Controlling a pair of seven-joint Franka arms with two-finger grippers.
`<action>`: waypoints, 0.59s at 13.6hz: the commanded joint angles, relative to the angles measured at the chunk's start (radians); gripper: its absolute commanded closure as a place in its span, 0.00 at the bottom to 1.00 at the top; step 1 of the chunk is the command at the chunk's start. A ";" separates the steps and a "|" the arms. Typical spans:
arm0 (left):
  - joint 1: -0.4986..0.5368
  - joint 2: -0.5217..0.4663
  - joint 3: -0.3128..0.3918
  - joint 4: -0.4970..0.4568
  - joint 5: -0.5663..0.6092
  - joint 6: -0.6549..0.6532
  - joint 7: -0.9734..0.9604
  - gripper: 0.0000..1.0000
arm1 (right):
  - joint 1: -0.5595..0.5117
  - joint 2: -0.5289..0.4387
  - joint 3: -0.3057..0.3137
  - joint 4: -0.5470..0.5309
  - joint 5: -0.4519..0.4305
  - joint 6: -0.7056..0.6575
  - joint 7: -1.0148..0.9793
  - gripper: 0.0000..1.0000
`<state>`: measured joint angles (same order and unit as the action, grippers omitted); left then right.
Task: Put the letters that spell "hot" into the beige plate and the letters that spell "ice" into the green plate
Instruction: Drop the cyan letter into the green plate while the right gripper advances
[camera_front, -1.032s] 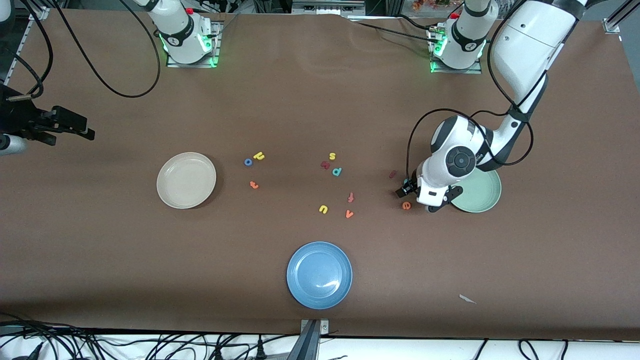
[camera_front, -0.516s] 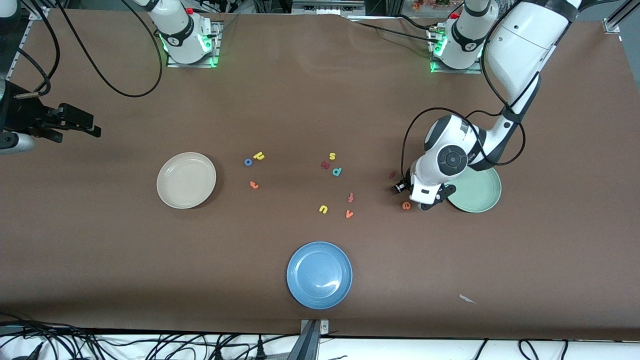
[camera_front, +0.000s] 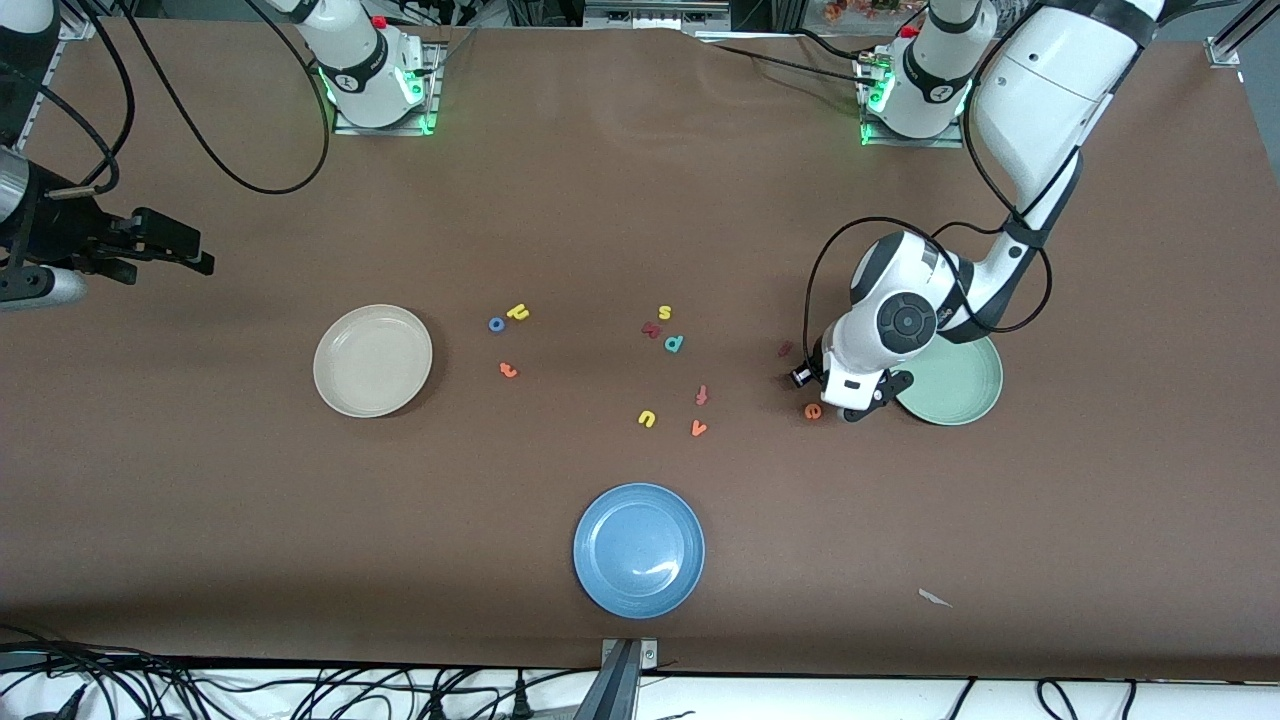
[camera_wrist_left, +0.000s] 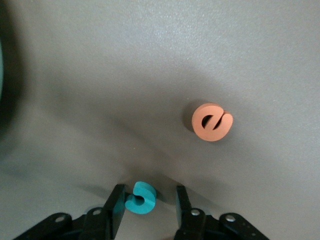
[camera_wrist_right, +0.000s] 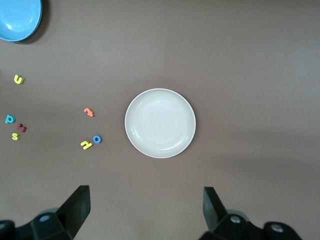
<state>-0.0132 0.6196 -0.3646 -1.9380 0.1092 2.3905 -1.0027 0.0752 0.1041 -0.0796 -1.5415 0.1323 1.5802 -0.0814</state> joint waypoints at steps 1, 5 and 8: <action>0.005 0.008 0.003 0.001 0.035 -0.004 -0.014 0.65 | 0.063 0.011 -0.003 0.014 -0.052 -0.011 0.067 0.00; 0.005 0.008 0.004 0.001 0.035 -0.008 -0.014 0.88 | 0.097 0.012 -0.002 0.014 -0.065 -0.011 0.117 0.00; 0.012 -0.004 0.007 0.011 0.035 -0.023 0.024 0.92 | 0.097 0.025 -0.005 0.014 -0.062 -0.011 0.120 0.00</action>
<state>-0.0129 0.6190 -0.3657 -1.9332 0.1092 2.3893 -0.9986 0.1682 0.1153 -0.0798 -1.5416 0.0825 1.5804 0.0263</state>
